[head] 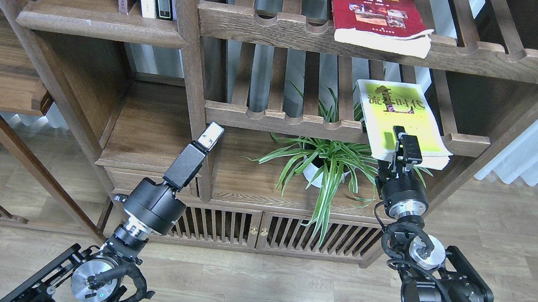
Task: Organize books on shelf
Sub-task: 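Push the right gripper under the yellow-green book's lower edge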
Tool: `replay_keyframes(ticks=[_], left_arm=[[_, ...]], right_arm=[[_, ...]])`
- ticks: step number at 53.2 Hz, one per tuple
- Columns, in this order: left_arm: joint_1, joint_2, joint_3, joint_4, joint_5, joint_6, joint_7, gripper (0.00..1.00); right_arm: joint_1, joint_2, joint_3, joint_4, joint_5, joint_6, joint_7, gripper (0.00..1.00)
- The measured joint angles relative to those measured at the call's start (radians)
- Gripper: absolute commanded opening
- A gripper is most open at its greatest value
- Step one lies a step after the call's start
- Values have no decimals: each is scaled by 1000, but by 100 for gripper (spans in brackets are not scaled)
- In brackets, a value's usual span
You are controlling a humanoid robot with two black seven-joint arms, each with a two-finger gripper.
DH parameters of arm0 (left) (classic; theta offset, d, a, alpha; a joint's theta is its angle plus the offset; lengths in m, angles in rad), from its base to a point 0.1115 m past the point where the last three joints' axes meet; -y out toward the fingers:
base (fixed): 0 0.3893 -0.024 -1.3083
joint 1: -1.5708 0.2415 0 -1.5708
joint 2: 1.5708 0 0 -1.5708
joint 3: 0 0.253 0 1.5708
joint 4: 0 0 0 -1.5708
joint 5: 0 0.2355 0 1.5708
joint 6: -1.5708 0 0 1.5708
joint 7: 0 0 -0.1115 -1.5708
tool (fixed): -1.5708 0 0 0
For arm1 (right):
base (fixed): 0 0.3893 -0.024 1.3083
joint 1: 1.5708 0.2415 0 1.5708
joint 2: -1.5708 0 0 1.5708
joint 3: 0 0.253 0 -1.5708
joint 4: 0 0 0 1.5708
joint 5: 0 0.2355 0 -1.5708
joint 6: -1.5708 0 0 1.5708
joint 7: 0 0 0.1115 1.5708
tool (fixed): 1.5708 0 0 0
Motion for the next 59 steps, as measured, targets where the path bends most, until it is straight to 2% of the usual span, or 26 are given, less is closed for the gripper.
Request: replay_keyframes(ticks=[1,2,6,13,19,38,47,59], left_arm=[[0,0,0,0,0,0,0,100],[0,0,0,0,0,0,0,100],[-1,0,0,0,0,0,1,100],[-2,0,0,0,0,0,1,100],[-2,0,-1,0,0,0,1,100],[-2,0,-1,0,0,0,1,100],[-1,0,0,-1,0,0,1,100],[11,0,0,0,1,0,-1,100]], right_arm=[[2,0,1,-2,0,-2,0,84],[4,0,1,-3,0,-3,0,72],[9,-1,10,-8,0,-6,0,69],[13,-1,43,-10,3,-6,3,54],[17,1,57,-10,5,-6,6,49],[18,6,71,-10,21,5,9,16],[16,10,71,-10,43,16,12,7],[17,11,73,-10,56,60,13,6]])
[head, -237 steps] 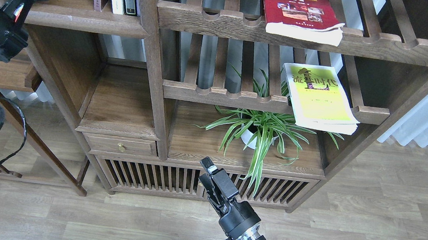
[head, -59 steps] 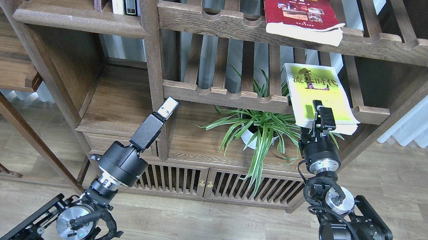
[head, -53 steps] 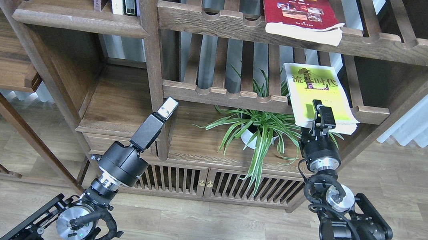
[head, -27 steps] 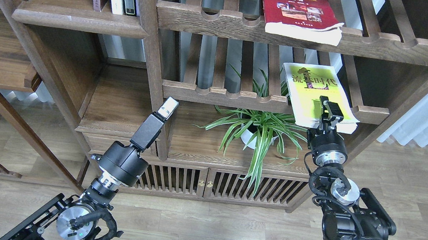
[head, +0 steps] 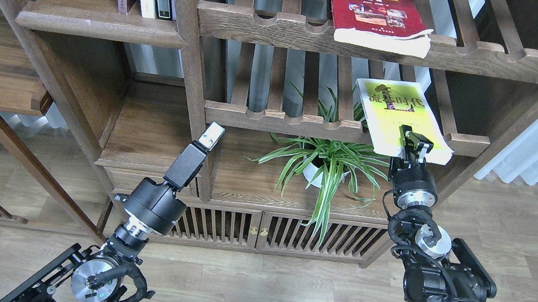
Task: Organize books on shelf
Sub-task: 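Push the right gripper under the yellow-green book's lower edge, then tip the yellow-green book outward off the shelf with the right gripper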
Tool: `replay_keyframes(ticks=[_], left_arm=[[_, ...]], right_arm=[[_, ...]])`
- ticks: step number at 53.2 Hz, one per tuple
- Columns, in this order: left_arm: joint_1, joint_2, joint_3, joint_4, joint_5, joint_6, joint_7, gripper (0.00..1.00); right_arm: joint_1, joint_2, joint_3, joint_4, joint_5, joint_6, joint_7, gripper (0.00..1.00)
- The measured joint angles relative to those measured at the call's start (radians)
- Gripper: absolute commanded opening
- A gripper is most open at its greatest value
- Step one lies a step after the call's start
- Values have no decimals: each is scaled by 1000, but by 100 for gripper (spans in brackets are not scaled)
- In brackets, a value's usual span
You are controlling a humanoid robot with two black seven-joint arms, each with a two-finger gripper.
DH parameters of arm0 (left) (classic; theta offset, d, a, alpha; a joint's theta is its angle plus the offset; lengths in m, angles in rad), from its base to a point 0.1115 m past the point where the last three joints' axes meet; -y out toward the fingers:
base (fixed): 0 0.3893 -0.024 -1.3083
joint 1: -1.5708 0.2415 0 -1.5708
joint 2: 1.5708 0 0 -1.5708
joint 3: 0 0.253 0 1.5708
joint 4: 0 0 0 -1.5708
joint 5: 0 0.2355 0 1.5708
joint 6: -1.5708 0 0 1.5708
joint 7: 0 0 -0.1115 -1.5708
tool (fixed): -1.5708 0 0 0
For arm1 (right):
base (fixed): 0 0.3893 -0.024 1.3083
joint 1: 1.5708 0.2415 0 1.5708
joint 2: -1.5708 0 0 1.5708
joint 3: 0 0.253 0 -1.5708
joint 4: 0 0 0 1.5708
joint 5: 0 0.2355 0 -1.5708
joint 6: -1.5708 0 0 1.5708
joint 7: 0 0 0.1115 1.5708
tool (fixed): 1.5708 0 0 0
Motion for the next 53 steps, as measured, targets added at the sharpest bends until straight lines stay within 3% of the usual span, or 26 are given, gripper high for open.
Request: replay_keyframes(ticks=[12,24,37,50,52,53], left_arm=[[22,0,-2,24,-14,0,-12,99],[12,0,-4,39,-100,0,9,99],[13,0,-14,41,-273,0,128,99],[2,26,-3,40,-428,0,180,99],[0,34,-2,40,-447,0,196,99],[-3,42,-1,40,-483,0,235,99]], right_arm=[[-18,-7,13,25,30,106,-21,4],[-123,-23,12,121,92,135,-119,3],[-232,-24,2,263,161,135,-178,3],[-344,-25,-29,371,178,136,-242,3],[-357,-26,-41,382,178,136,-246,3],[-380,-28,-71,401,178,136,-250,3]])
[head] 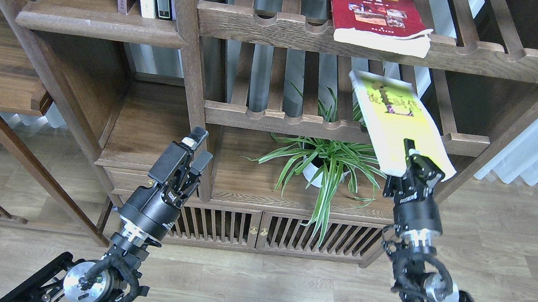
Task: Organize books on shelf
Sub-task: 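Tip the yellow-green book outward off the shelf with the right gripper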
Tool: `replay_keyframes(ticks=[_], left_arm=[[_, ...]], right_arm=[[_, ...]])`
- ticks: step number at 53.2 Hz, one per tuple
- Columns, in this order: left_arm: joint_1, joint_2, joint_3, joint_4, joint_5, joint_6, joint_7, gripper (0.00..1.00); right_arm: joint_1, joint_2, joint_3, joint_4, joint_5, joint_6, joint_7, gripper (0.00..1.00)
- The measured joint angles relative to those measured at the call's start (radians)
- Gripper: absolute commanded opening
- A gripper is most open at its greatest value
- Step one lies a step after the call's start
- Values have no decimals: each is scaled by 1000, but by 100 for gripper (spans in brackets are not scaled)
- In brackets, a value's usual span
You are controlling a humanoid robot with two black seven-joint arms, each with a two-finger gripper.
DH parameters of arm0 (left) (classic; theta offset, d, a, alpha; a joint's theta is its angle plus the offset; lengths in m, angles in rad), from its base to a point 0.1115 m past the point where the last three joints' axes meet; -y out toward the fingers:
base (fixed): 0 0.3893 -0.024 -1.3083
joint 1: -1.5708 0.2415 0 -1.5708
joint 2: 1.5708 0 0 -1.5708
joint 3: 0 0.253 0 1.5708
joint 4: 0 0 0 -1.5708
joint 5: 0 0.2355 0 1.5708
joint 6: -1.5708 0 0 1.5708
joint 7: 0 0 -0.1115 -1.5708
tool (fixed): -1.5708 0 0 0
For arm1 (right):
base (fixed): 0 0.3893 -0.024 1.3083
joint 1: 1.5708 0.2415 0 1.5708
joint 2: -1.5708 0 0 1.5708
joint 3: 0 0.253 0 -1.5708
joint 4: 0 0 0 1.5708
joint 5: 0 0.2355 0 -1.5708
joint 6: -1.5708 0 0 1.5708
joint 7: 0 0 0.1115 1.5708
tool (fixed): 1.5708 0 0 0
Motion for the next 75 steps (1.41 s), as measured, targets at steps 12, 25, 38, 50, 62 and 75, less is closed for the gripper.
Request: replay_keyframes(ticks=[12,25,38,50,62,75], left_arm=[[-2,8,-1,0,-61,0,92,98],[-2,39,3,6,-74,0,117,98],[-3,54,5,30,-79,0,142,98],[-24,55,6,68,-77,0,155,99],[-25,54,6,81,-75,0,156,99],[-23,52,6,98,-74,0,154,99]], right_arm=[[-37,-10,-109,54,-8,0,-1,3],[-42,-13,-199,77,-19,0,-1,3],[-42,-12,-237,91,-50,0,-1,3],[-32,-1,-241,98,-102,0,-1,3],[-21,14,-312,100,-139,0,4,3],[1,35,-382,92,-150,0,13,3]])
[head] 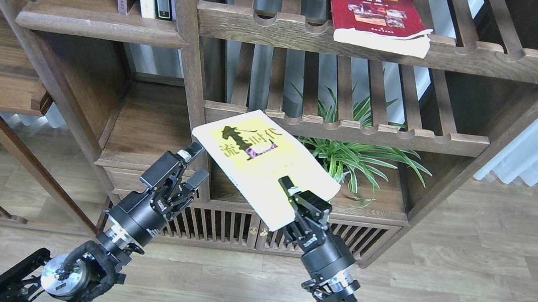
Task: Organize books on shelf
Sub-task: 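Tip the yellow-green book outward off the shelf with the right gripper, then hold the yellow-green book between both grippers in front of the shelf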
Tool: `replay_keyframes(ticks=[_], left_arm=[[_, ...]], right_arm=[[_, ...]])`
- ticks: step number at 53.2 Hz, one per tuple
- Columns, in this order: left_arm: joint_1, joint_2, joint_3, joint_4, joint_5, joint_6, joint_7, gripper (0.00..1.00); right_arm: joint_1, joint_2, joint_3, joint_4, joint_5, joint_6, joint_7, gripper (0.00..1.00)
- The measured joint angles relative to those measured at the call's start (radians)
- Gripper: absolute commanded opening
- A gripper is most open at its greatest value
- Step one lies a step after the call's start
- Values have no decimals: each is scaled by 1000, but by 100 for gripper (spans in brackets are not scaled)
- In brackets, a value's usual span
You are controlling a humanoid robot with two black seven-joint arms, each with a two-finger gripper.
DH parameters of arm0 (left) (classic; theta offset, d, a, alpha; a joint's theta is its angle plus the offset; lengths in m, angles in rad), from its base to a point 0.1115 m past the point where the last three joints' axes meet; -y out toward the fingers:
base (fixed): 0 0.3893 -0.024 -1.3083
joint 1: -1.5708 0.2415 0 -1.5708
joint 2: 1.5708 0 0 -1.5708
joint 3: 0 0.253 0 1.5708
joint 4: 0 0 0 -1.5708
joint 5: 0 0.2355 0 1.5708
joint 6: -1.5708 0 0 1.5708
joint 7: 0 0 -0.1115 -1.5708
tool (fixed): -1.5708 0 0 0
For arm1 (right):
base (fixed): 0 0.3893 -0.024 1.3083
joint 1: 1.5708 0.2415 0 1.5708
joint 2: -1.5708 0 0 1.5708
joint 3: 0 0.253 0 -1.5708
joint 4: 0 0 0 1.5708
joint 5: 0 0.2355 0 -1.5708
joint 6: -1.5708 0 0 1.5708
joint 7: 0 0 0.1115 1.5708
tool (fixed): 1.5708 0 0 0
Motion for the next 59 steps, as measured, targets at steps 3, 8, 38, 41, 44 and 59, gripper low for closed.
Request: replay_keyframes(ticks=[3,8,38,41,44,59], left_arm=[[0,0,0,5,1,0,0,99],[0,-1,5,15,3,0,-4,99],[-16,-21,12,34,8,0,-13,99],[-15,-21,18,34,9,0,-14,99],[-15,-22,24,34,10,0,-14,99],[-12,-23,36,35,17,0,-17,98]], right_arm=[[0,5,-2,-1,-6,0,0,3],[1,10,-3,-2,-24,0,0,3],[-4,20,-61,-3,-80,0,0,3],[-5,20,-62,-3,-80,0,0,4],[-6,20,-62,-3,-80,0,0,4],[-4,20,-62,-3,-79,0,0,4]])
